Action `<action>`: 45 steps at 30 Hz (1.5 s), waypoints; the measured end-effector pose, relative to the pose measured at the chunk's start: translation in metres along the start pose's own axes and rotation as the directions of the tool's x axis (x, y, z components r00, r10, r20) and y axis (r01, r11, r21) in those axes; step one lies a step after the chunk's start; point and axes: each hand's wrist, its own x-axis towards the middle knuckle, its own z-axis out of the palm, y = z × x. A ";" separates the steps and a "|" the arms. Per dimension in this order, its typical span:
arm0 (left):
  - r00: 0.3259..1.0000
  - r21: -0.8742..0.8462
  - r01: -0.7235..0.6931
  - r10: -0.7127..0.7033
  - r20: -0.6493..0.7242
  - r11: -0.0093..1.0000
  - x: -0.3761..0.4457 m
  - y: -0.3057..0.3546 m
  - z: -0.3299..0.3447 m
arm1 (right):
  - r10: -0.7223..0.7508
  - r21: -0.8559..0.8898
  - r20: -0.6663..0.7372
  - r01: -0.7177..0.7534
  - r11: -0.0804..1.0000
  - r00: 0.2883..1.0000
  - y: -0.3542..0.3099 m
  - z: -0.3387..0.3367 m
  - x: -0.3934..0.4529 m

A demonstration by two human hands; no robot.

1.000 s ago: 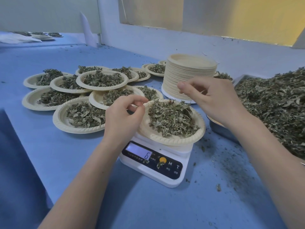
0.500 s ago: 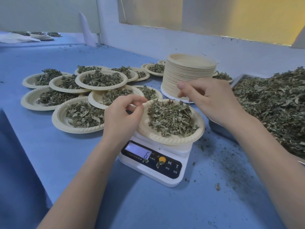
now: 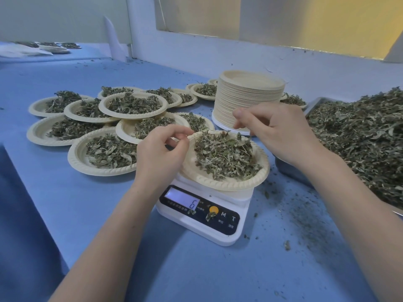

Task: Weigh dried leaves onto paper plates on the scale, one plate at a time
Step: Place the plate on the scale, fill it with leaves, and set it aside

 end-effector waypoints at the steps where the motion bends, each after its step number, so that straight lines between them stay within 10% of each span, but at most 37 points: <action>1: 1.000 0.001 -0.002 0.002 0.000 1.000 0.000 0.000 0.000 | -0.002 0.008 -0.003 0.002 1.000 1.000 -0.001 0.000 0.000; 19: 0.961 0.050 -0.265 0.259 0.095 0.963 0.008 0.050 0.031 | 0.032 0.338 0.078 -0.057 0.939 0.996 -0.006 -0.030 -0.011; 32: 0.839 0.203 -0.379 0.243 0.486 0.903 0.008 0.114 0.162 | 0.278 -0.271 0.134 -0.235 0.934 0.951 0.076 -0.092 -0.036; 39: 0.713 0.460 -0.378 -0.065 0.698 0.804 0.004 0.113 0.219 | 0.520 -0.564 0.482 -0.204 0.800 0.706 0.121 -0.078 -0.044; 45: 0.650 0.527 -0.491 -0.112 0.752 0.693 0.005 0.114 0.221 | 0.396 -0.527 0.406 -0.143 0.838 0.824 0.123 -0.055 -0.048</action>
